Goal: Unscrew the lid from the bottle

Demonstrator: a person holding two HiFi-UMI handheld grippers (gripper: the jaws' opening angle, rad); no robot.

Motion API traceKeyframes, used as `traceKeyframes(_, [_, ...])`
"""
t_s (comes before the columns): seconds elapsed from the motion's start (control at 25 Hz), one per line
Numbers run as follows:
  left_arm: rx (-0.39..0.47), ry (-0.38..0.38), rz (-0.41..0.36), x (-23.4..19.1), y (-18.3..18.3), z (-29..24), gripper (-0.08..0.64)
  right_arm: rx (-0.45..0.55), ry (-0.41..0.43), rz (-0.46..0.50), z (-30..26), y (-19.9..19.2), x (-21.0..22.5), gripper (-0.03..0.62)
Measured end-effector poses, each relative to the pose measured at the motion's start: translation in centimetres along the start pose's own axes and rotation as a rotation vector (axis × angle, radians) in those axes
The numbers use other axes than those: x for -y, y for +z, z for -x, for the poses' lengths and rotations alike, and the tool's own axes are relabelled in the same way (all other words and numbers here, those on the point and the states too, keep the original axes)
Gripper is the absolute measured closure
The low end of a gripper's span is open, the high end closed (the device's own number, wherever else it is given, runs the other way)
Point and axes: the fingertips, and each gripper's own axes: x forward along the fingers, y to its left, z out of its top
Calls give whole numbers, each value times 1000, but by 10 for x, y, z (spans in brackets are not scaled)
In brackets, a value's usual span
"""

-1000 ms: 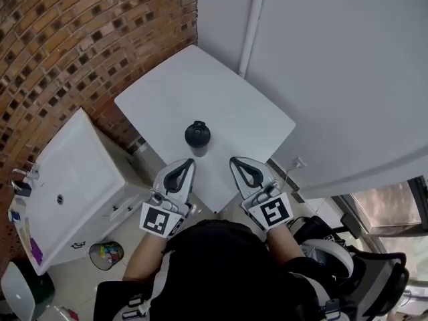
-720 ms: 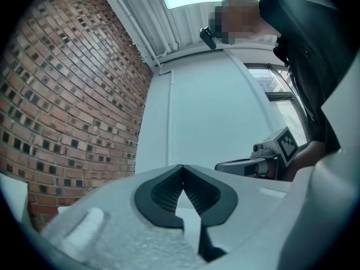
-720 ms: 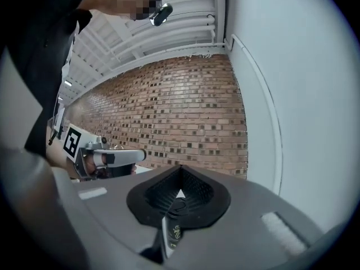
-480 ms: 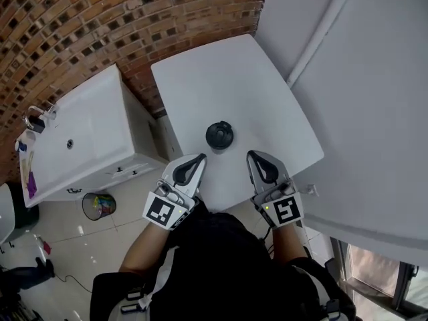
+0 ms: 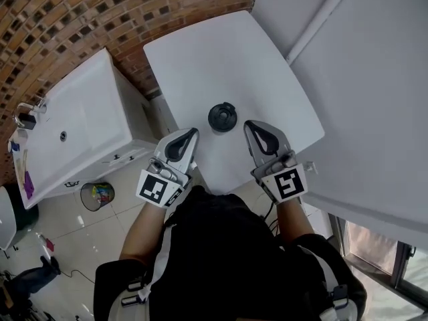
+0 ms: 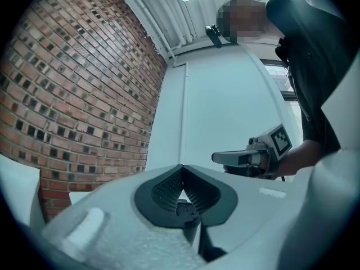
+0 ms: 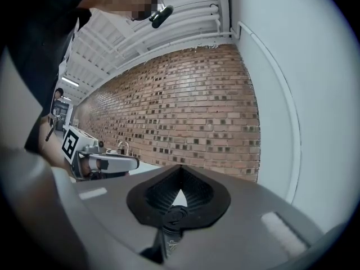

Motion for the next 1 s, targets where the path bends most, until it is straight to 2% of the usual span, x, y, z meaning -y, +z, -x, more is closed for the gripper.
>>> traceKeyframes(0.2, [-96, -6, 37, 1, -45, 2, 557, -13, -40, -41, 11, -15, -4, 589])
traceKeyframes(0.24, [-126, 0, 50, 4, -59, 3, 518, -32, -42, -47, 14, -23, -6, 589])
traceKeyframes(0.28, [-162, 3, 61, 6, -75, 3, 387, -52, -43, -53, 16, -31, -9, 589])
traceKeyframes(0.36, [-250, -2, 47, 8, -110, 1, 319, -90, -45, -62, 15, -47, -11, 589])
traceKeyframes(0.44, [-322, -19, -7, 7, -141, -4, 265, -108, -52, -61, 11, -61, -9, 589])
traceKeyframes(0.48, [-339, -31, -18, 7, -153, -7, 245, -109, -56, -58, 9, -66, -7, 589])
traceKeyframes(0.56, [-336, -47, 18, 6, -169, -14, 194, -112, -65, -60, 8, -76, -1, 589])
traceKeyframes(0.64, [-310, -46, 50, 0, -178, -24, 179, -143, -85, -80, 7, -87, 5, 589])
traceKeyframes(0.8, [-344, -92, -13, -4, -207, -40, 175, -169, -120, -90, 8, -104, 14, 589])
traceKeyframes(0.92, [-377, -123, -27, -3, -229, -46, 175, -193, -125, -95, 12, -121, 19, 588])
traceKeyframes(1.0, [-368, -137, -31, -4, -236, -52, 175, -210, -122, -93, 11, -133, 22, 588])
